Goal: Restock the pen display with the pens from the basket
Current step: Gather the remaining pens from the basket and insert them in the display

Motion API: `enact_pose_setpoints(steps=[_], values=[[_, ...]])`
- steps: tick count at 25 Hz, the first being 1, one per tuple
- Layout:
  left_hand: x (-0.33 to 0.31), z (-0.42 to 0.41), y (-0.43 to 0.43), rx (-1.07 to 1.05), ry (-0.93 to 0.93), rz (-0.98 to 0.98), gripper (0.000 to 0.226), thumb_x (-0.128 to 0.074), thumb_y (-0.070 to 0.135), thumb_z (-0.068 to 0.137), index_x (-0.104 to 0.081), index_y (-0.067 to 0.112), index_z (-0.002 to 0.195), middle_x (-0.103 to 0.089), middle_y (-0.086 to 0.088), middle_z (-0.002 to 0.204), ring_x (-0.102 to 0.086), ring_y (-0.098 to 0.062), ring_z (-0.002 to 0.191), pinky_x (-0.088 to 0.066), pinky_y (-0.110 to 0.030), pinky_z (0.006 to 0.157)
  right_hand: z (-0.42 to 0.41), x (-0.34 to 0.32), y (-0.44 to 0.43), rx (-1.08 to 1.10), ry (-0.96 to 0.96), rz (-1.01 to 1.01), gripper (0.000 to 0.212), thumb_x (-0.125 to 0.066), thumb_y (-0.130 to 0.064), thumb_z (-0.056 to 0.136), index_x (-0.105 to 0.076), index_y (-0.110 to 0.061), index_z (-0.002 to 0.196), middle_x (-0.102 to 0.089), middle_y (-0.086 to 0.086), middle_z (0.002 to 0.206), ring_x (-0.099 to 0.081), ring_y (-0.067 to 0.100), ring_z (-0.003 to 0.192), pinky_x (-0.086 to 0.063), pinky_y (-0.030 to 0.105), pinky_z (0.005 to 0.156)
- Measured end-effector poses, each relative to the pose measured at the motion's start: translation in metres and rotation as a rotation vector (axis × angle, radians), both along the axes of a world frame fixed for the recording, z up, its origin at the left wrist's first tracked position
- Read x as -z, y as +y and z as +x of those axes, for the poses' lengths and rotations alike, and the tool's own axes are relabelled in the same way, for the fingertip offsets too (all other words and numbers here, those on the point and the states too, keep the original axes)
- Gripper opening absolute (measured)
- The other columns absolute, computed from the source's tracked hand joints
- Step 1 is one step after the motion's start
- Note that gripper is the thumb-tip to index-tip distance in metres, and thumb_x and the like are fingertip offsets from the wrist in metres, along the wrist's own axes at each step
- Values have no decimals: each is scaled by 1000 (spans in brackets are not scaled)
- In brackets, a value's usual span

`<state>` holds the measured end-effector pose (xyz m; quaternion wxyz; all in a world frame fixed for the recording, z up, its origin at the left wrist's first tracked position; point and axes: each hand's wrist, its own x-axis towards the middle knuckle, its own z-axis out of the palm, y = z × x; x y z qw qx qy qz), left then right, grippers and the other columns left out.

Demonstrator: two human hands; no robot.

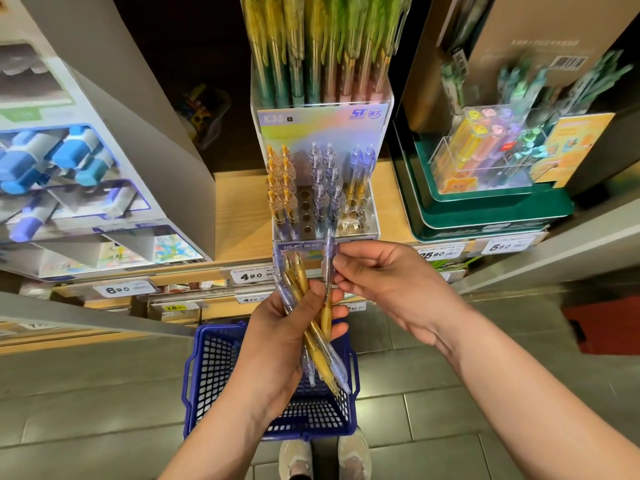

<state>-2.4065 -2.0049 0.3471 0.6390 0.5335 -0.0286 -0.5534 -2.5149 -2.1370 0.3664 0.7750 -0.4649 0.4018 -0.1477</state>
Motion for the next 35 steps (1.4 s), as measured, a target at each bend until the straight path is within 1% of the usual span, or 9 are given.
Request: enact_pose_setpoints(steps=[5, 7, 10, 16, 21, 25, 30, 32, 35], values=[[3, 1, 3, -12, 33, 30, 25, -67, 23, 90, -76, 5, 105, -75, -22, 107, -77, -31, 90, -63, -35, 70, -6, -15, -11, 14, 25, -187, 13, -71, -6, 87, -75, -10, 99, -78, 10, 90, -75, 21, 83, -60, 26, 77], [5, 2, 5, -35, 61, 50, 22, -67, 21, 90, -75, 5, 103, -76, -20, 104, -76, -29, 82, -62, -35, 67, -10, -31, -30, 139, 4, -325, 11, -70, -6, 89, -75, -7, 99, -78, 11, 88, -75, 19, 81, -61, 28, 78], [6, 3, 7, -62, 94, 66, 24, -67, 17, 90, -73, 3, 109, -70, -13, 82, -69, -24, 66, -62, -35, 62, -6, -48, -57, 387, -44, -507, 9, -70, -5, 91, -71, -2, 100, -77, 5, 78, -74, 14, 73, -60, 23, 72], [7, 2, 6, -40, 117, 69, 21, -57, 8, 100, -70, 0, 115, -66, -9, 81, -65, -22, 64, -61, -34, 59, 17, -41, -72, 389, 85, -892, 15, -75, -18, 90, -70, -32, 89, -76, -3, 84, -75, 19, 84, -62, 38, 81], [9, 1, 5, -74, 127, 47, 18, -63, 8, 96, -72, 1, 109, -72, -11, 90, -71, -23, 71, -62, -35, 63, 24, -22, -66, 254, 229, -1100, 11, -76, -22, 88, -73, -33, 90, -71, -20, 77, -71, 0, 76, -57, 16, 73], [12, 0, 6, -55, 107, 27, 13, -75, 16, 79, -81, 11, 89, -76, -9, 96, -76, -25, 85, -63, -38, 68, 27, -13, -65, 221, 320, -1156, 4, -75, -24, 90, -78, -23, 92, -72, -14, 76, -70, -2, 74, -56, 13, 71], [12, -2, 4, -47, 103, 16, 19, -78, 19, 72, -80, 10, 89, -74, -12, 91, -76, -28, 89, -63, -37, 72, 23, -11, -63, 129, 444, -1133, 5, -73, -25, 91, -77, -21, 91, -73, -8, 79, -70, 2, 75, -57, 19, 75], [12, -3, 4, -25, 98, 11, 20, -79, 20, 71, -79, 9, 88, -74, -13, 89, -76, -29, 90, -63, -37, 74, 19, -10, -56, 110, 480, -1080, 11, -75, -27, 90, -77, -18, 97, -72, -9, 80, -68, 2, 76, -55, 14, 77], [11, -3, 3, -9, 103, 0, 21, -76, 18, 75, -76, 4, 91, -73, -15, 87, -76, -29, 85, -63, -36, 74, 8, -12, -33, 105, 453, -987, 11, -74, -37, 90, -75, -27, 92, -70, -16, 76, -65, -1, 74, -47, 4, 68]])
